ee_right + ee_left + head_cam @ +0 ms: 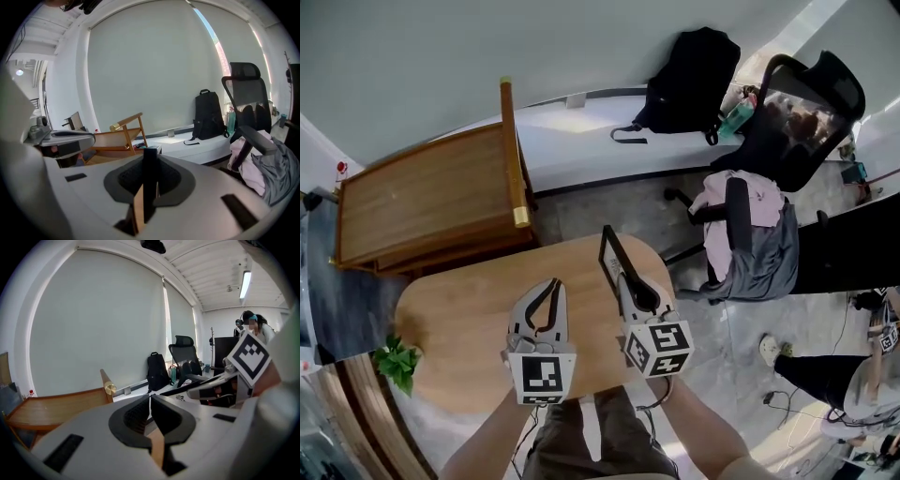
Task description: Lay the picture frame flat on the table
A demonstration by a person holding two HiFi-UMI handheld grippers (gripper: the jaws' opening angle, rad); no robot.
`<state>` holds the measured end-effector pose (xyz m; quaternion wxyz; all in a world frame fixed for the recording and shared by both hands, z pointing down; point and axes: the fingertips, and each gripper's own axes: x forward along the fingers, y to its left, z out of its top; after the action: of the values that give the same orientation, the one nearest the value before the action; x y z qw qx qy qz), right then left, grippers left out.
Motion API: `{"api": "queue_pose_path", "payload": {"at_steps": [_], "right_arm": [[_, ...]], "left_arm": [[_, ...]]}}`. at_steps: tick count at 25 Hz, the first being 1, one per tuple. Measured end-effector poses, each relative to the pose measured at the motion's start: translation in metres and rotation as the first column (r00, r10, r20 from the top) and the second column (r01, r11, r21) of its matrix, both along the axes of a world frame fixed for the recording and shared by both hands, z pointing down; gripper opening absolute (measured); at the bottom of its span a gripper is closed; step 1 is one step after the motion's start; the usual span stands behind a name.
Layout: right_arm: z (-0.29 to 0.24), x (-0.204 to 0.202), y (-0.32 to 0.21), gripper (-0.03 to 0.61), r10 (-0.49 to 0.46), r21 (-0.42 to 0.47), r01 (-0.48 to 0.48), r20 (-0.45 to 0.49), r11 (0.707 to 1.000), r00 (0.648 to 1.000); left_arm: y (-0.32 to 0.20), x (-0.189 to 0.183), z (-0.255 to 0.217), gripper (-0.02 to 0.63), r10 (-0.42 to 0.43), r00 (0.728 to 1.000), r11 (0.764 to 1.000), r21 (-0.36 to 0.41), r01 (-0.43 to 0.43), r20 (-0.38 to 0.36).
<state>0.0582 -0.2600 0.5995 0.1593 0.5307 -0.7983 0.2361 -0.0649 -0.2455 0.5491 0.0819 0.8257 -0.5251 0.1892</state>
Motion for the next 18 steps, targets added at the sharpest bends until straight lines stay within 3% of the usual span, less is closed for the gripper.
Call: {"api": "queue_pose_path", "payload": {"at_steps": [9,18], "right_arm": [[0.097,0.009,-0.015,0.031,0.041,-0.120,-0.035,0.046,0.992,0.998],[0.172,0.017,-0.018,0.031,0.183,-0.298,-0.113,0.219,0.948,0.958]], "left_arm": [[-0.017,0.017,0.090,0.012,0.007,1.000,0.996,-0.091,-0.008,-0.011],[-0.032,0.022,0.153,0.012,-0.025,1.000,0.987,-0.156,0.023,-0.009]]}}
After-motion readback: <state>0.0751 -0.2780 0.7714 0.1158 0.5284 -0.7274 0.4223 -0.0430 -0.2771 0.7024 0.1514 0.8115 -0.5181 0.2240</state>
